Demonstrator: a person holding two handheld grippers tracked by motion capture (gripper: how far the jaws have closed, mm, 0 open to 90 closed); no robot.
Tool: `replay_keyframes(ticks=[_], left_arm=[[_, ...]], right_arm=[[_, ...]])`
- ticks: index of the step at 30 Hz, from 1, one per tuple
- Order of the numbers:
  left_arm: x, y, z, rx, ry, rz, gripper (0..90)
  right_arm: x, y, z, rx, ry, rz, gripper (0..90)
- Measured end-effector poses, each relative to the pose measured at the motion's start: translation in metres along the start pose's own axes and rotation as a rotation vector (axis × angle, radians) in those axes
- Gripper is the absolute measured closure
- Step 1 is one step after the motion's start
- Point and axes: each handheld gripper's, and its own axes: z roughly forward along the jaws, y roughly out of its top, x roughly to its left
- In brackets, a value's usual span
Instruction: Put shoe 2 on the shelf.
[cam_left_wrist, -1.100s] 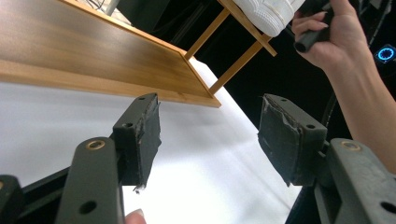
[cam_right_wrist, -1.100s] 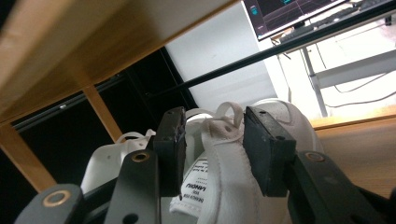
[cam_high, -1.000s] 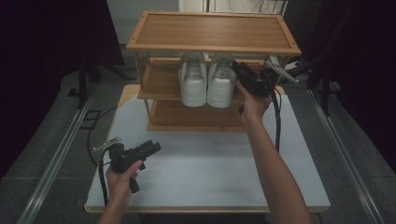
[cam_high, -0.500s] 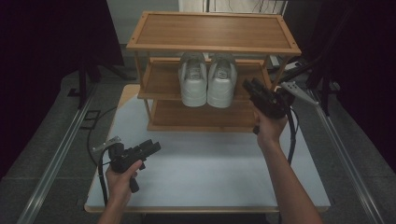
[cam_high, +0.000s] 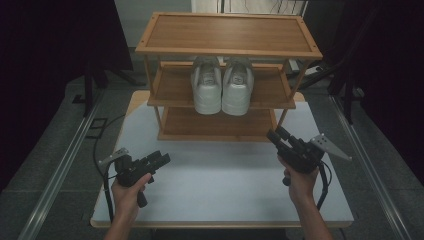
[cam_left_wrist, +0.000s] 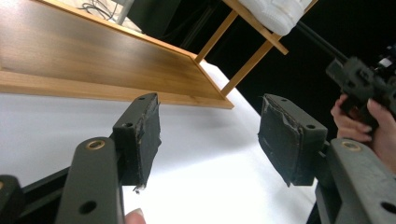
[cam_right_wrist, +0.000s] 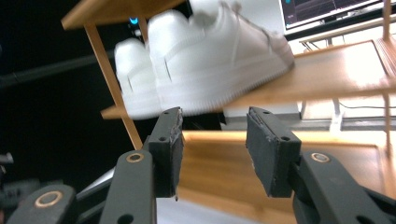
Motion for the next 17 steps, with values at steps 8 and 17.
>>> replay_keyframes(ticks=[8, 17], left_arm=[[0.003, -0.001, 0.003, 0.009, 0.010, 0.011, 38.3], [0.002, 0.003, 0.004, -0.002, 0.014, 0.011, 38.2]], right_arm=[[-0.011, -0.024, -0.009, 0.063, 0.007, -0.041, 54.6], [-0.014, -0.030, -0.014, 0.106, -0.013, -0.096, 45.2]])
